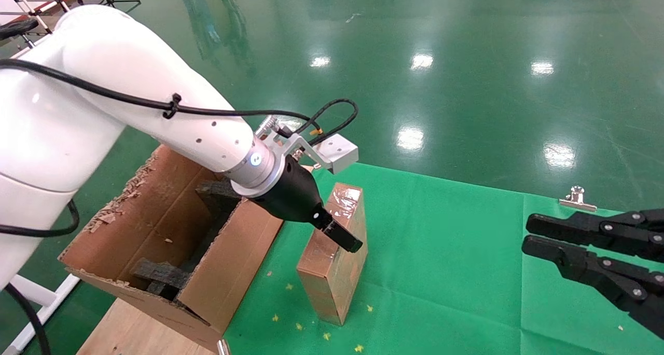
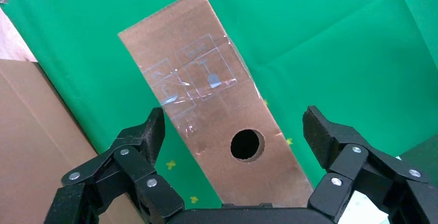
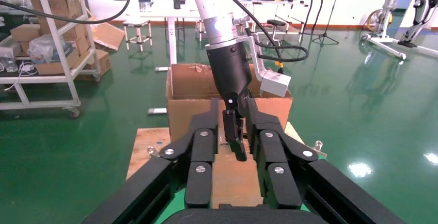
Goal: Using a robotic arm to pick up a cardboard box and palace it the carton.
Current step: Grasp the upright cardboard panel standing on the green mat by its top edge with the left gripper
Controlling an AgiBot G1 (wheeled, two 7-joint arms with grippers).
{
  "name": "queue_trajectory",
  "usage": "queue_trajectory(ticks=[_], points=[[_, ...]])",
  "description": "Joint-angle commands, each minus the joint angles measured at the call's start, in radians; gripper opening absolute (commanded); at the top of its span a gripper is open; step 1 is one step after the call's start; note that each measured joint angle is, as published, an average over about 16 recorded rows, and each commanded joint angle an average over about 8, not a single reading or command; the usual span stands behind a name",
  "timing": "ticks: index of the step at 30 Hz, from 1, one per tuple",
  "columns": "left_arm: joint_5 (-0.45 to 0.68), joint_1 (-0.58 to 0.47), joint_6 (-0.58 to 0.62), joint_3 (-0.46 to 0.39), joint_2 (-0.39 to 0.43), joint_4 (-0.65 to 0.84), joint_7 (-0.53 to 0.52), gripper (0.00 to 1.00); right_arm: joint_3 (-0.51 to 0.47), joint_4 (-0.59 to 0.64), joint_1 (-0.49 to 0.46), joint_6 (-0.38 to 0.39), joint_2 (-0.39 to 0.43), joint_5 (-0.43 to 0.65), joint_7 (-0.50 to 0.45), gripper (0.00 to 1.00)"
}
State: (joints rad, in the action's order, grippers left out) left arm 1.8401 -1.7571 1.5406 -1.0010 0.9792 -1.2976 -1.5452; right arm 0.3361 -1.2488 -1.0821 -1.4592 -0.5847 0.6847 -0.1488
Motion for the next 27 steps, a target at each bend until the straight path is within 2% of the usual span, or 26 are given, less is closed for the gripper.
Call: queue_trajectory(ticks=[1,22,27], points=[[-0.001,0.001,0.001,0.001,-0.001,0.0,-0.001,0.0,0.0,0.0,0.0,0.0,0.0,0.0,0.0,1.0],[-0.004,0.005,0.001,0.004,-0.004,-0.001,-0.003,0.0,0.0,0.0,0.0,0.0,0.0,0.0,0.0,1.0],[-0.025,-0.011,0.0,0.017,-0.03,-0.008,0.024,0.0,0.0,0.0,0.0,0.0,0.0,0.0,0.0,1.0]])
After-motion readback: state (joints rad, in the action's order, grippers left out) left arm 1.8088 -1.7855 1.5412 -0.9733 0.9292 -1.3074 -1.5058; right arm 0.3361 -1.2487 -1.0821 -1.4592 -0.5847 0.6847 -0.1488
